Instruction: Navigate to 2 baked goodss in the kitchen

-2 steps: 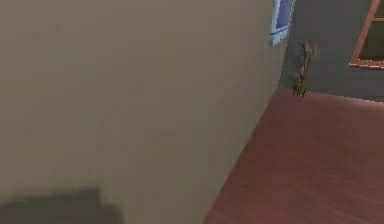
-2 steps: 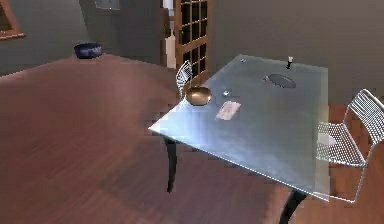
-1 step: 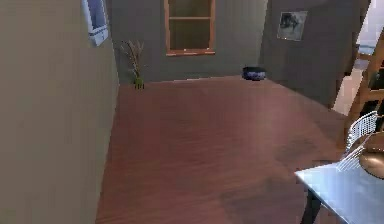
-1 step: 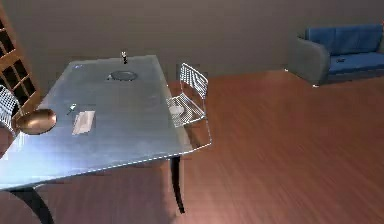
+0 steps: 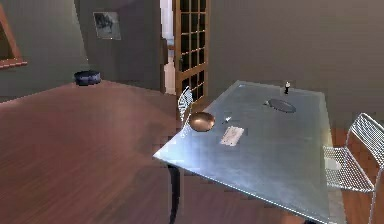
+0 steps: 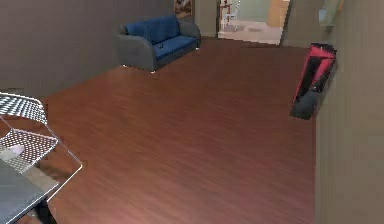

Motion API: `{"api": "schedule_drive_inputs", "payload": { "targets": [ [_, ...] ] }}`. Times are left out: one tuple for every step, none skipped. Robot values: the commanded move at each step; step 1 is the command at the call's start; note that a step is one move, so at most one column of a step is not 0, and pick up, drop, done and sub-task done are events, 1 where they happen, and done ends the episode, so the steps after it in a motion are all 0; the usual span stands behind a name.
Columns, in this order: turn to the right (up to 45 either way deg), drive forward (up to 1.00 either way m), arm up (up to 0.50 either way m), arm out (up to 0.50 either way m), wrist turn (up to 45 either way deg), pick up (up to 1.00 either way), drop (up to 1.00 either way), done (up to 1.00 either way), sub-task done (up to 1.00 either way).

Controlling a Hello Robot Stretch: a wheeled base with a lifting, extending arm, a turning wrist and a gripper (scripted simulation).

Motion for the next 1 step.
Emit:
{"api": "schedule_drive_inputs", "payload": {
  "targets": [
    [27.0, 0.0, 0.0, 0.0, 0.0, 0.0, 0.0, 0.0, 0.0]
  ]
}}
